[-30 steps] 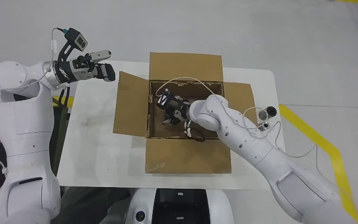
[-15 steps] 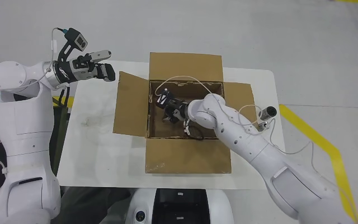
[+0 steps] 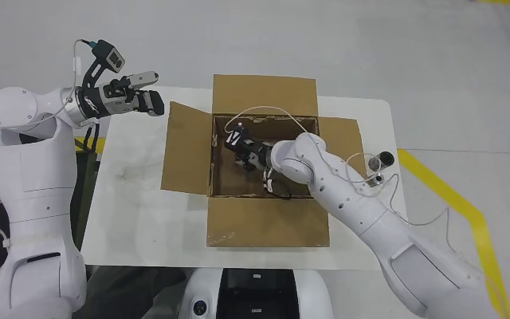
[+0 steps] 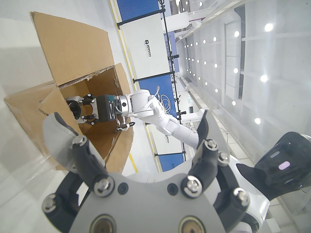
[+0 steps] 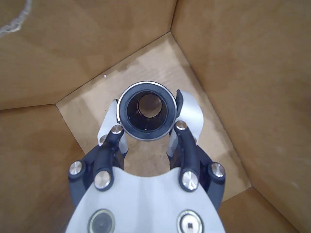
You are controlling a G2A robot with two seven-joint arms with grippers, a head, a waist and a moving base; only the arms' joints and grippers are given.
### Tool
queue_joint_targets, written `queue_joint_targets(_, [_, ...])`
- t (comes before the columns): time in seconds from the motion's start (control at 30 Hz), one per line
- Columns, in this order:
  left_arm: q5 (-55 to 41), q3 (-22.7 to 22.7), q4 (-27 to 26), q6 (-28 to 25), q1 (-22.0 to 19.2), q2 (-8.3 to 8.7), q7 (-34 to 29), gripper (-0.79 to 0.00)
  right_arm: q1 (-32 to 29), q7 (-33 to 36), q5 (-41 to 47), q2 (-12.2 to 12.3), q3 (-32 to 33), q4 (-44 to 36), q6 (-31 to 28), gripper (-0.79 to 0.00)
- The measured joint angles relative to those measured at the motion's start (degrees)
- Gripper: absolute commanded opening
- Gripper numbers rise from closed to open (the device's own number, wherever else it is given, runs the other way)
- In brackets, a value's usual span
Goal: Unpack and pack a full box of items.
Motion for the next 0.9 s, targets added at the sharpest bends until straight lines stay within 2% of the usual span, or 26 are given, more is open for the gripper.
queue_joint_targets(0.47, [0.0, 0.0, 0.0, 0.0, 0.0, 0.00, 0.0, 0.000, -12.0, 1.4, -4.4, 5.2, 12.1, -19.5, -1.3, -0.785])
queue_joint_targets(0.9, [0.0, 0.0, 0.0, 0.0, 0.0, 0.00, 0.0, 0.000, -22.7, -1.8, -5.9, 8.1, 21.0, -33.9, -2.7, -0.785])
